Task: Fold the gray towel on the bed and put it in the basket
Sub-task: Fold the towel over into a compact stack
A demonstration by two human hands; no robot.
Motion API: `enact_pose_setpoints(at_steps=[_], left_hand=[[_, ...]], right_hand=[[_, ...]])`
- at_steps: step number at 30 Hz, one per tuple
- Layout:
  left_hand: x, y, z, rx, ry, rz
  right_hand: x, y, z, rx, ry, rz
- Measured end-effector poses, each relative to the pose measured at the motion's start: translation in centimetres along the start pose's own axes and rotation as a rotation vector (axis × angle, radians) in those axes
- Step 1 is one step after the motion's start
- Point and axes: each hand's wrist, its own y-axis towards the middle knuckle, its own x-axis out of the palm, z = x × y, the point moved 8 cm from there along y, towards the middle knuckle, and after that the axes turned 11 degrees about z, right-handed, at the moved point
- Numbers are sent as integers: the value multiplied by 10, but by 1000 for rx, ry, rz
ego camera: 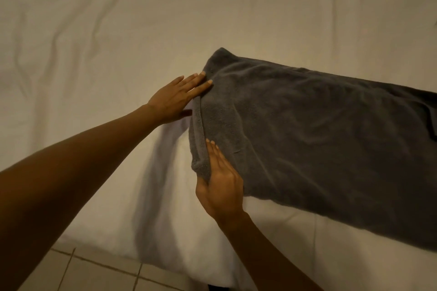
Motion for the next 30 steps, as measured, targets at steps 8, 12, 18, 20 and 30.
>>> enact_pose_setpoints(at_steps=[8, 12, 18, 20, 30], left_hand=[[1, 45, 18, -2, 4, -17], [14, 45, 25, 9, -11, -76], [22, 24, 26, -34, -66, -65], [20, 22, 25, -24, -80, -42], [-28, 57, 9, 21, 101, 93]], right_hand=[[-44, 14, -13, -97, -72, 182], [-46, 18, -5, -67, -144, 146], [-50, 17, 3, 3, -54, 122], [-49, 14, 2, -21, -63, 114], [-59, 13, 3, 62, -183, 110]])
